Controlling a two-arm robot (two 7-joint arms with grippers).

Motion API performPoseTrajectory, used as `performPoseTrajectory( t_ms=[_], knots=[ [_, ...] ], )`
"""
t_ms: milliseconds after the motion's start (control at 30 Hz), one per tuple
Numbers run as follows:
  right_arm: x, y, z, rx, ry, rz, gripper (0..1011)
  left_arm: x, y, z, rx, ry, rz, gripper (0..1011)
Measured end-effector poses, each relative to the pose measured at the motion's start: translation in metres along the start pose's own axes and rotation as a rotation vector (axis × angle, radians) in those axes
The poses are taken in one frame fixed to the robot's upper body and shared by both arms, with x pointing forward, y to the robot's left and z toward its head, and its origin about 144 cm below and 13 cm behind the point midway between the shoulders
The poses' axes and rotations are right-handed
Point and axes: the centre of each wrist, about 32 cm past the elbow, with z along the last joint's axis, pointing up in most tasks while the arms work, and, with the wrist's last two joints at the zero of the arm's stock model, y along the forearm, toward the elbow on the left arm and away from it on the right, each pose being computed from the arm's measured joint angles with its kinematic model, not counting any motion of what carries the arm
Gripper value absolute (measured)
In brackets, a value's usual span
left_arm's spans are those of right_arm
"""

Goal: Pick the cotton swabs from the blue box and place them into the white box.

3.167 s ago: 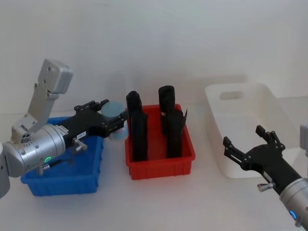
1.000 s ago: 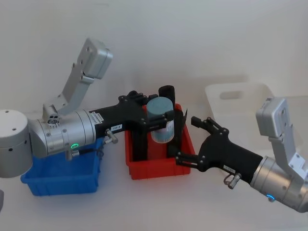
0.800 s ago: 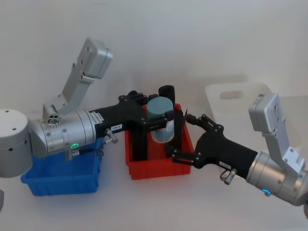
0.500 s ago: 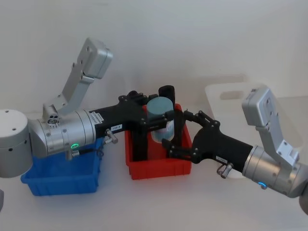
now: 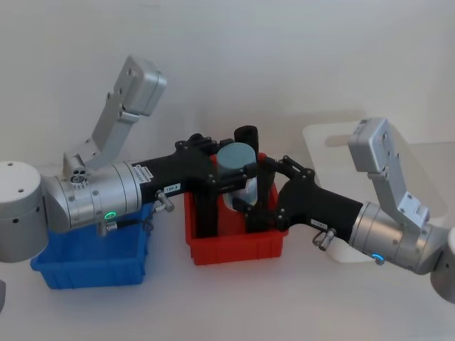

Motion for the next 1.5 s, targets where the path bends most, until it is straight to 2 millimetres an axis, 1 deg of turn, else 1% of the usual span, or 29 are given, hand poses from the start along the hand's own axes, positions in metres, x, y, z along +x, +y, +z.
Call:
performPoseTrajectory(
  t_ms=[33,67,133,167,233,267,300,333,400,433,467,500,667,767,800,833,933,967,1133,1500],
  knots=[
    [0.001,0.001,0.000,0.001,0.002,0.002,1001,0.000,0.000,0.000,0.000,0.000,0.000,670],
    [0.003,0.003,-0.001,0.004,0.007,0.011,972,0.000,0.000,0.000,0.000,0.000,0.000,670],
    [0.004,0.004,-0.002,0.007,0.011,0.019,964,0.000,0.000,0.000,0.000,0.000,0.000,670],
    [0.006,0.006,-0.002,0.009,0.016,0.026,921,0.000,0.000,0.000,0.000,0.000,0.000,670],
    [0.008,0.008,-0.003,0.012,0.024,0.038,888,0.000,0.000,0.000,0.000,0.000,0.000,670],
    [0.009,0.009,-0.003,0.012,0.026,0.041,838,0.000,0.000,0.000,0.000,0.000,0.000,670],
    [0.010,0.010,-0.003,0.014,0.028,0.046,822,0.000,0.000,0.000,0.000,0.000,0.000,670],
    [0.011,0.011,-0.004,0.015,0.032,0.050,768,0.000,0.000,0.000,0.000,0.000,0.000,670],
    [0.012,0.012,-0.004,0.016,0.035,0.055,732,0.000,0.000,0.000,0.000,0.000,0.000,670],
    [0.013,0.013,-0.004,0.016,0.038,0.061,692,0.000,0.000,0.000,0.000,0.000,0.001,670],
    [0.013,0.014,-0.004,0.017,0.040,0.063,692,0.000,0.000,0.000,0.000,0.000,0.001,670],
    [0.014,0.014,-0.005,0.017,0.041,0.064,642,0.000,0.000,0.000,0.000,0.000,0.002,670],
    [0.016,0.016,-0.005,0.018,0.048,0.071,636,0.000,0.000,0.000,0.000,0.000,0.004,671],
    [0.017,0.016,-0.005,0.018,0.051,0.071,635,0.000,0.000,0.000,0.000,0.000,0.001,691],
    [0.018,0.017,-0.005,0.018,0.052,0.070,636,0.000,0.000,0.000,0.000,0.000,0.001,755],
    [0.019,0.017,-0.005,0.018,0.053,0.070,635,0.000,0.000,0.000,0.000,0.000,0.000,794],
    [0.020,0.016,-0.005,0.017,0.056,0.068,635,0.000,0.000,0.000,0.000,0.000,0.000,847],
    [0.020,0.016,-0.005,0.018,0.056,0.067,635,0.000,0.000,0.000,0.000,0.000,0.000,899],
    [0.023,0.015,-0.004,0.017,0.057,0.061,636,0.000,0.000,0.000,0.000,0.000,0.000,1003],
    [0.028,0.009,-0.004,0.013,0.059,0.030,636,0.000,0.000,0.000,0.000,0.000,0.000,1000]
  ],
)
